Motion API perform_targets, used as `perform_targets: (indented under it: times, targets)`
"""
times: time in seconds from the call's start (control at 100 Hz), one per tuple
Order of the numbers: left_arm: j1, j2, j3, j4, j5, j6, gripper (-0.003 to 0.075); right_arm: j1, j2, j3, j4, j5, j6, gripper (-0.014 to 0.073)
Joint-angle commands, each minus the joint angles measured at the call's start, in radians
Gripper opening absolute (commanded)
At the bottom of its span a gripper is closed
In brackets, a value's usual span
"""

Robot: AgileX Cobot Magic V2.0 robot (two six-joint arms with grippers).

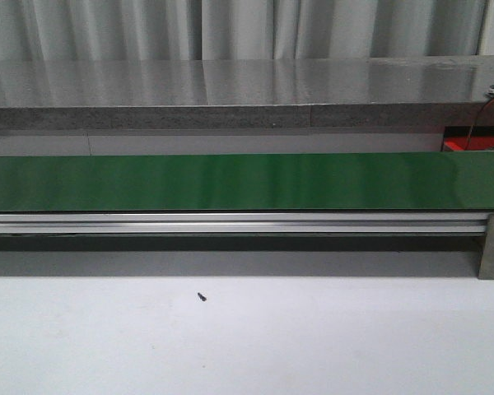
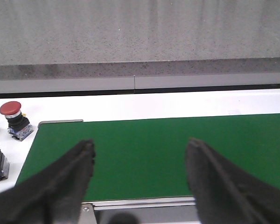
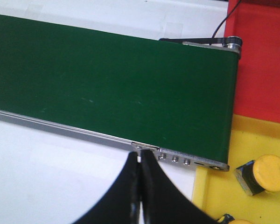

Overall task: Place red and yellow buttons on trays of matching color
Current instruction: 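Move the left gripper above the red buttons on the table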

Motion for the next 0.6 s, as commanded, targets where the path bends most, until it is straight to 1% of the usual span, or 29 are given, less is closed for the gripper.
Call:
perform_targets:
  times: [0.0,0.15,0.25,0.39,0.51,0.59]
  targets:
    - [-0.008,-0.004,-0.027,-0.008,-0.078,-0.004,0.0589,0.002,-0.016,-0.033,0.019,-0.053,-0.011,-0.0069]
    - [0.000,0.001,-0.042,-0.017,-0.018,-0.021,0.0587,0.002,-0.016,-0.033,0.019,-0.053,-0.011,-0.0069]
    - [0.041,0.036,-0.097,-0.017,0.005,-0.060,0.0587,0.002,-0.016,-0.033,0.019,-0.053,-0.011,-0.0069]
    - [0.153,0.133,-0.245,-0.017,0.084,-0.079,0.0587,0.002,-0.016,-0.033,0.019,-0.052,-0.011,-0.0069]
    - [0.292,0.251,-0.403,-0.017,0.195,-0.090,0.0586,0.002,-0.016,-0.033,0.019,-0.052,-0.011,-0.0069]
    - [0.368,0.337,-0.499,-0.017,0.254,-0.090,0.0586,0.002,-0.016,-0.033,0.019,-0.052,-0.011,-0.0069]
